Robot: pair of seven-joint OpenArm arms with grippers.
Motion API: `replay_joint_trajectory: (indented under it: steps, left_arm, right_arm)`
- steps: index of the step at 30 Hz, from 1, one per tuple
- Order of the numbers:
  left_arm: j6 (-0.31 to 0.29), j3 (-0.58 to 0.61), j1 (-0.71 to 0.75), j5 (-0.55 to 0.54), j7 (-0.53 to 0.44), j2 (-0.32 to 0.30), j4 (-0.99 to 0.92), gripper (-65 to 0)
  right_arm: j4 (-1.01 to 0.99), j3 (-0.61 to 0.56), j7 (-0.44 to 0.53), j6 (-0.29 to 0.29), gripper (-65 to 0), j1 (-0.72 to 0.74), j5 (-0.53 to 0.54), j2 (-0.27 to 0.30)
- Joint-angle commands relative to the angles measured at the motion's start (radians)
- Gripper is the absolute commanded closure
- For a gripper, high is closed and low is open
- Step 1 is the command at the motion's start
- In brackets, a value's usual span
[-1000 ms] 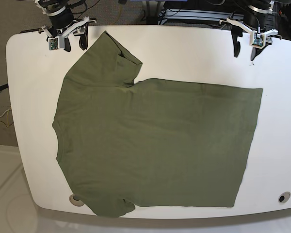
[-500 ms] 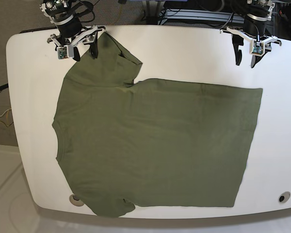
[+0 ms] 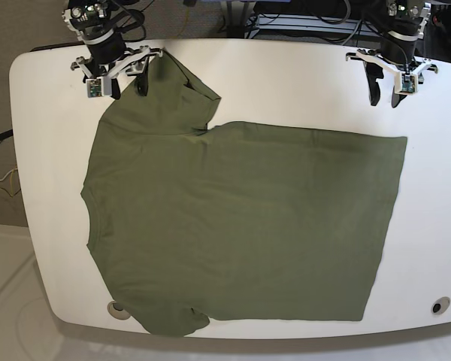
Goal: Fold the T-shirt properly
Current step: 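Lower the open right gripper onto the sleeve beside the collar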
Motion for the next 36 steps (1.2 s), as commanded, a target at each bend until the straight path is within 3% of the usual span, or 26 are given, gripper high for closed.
replay_joint_trajectory:
  steps: [1, 10, 16, 24, 26, 36]
  left_arm:
    - [0.003, -0.009, 0.007, -0.004, -0.013, -0.011, 0.026, -26.2]
    - [0.003, 0.002, -0.002, 0.014, -0.026, -0.015, 0.025, -25.5]
    - [0.002, 0.008, -0.014, 0.028, -0.023, -0.010, 0.016, -25.0]
    - [0.003, 0.011, -0.020, 0.030, -0.029, -0.009, 0.014, -24.8]
    - [0.003, 0.005, -0.013, 0.021, -0.028, -0.011, 0.018, -24.7]
    - [0.011, 0.007, -0.015, 0.018, -0.025, -0.012, 0.015, -24.7]
  right_arm:
    - [0.016, 0.002, 0.006, 0.006, -33.3, 0.006, 0.024, 0.012]
    - [-0.092, -0.006, -0.005, 0.013, -33.3, 0.057, 0.189, 0.066]
    - [-0.154, -0.002, -0.004, 0.016, -33.4, 0.085, 0.242, 0.066]
    - [-0.187, -0.004, -0.024, 0.031, -33.3, 0.112, 0.247, 0.044]
    - [-0.199, 0.001, -0.081, 0.043, -33.3, 0.132, 0.253, 0.020]
    - [-0.203, 0.003, -0.183, 0.049, -33.5, 0.191, 0.224, -0.010]
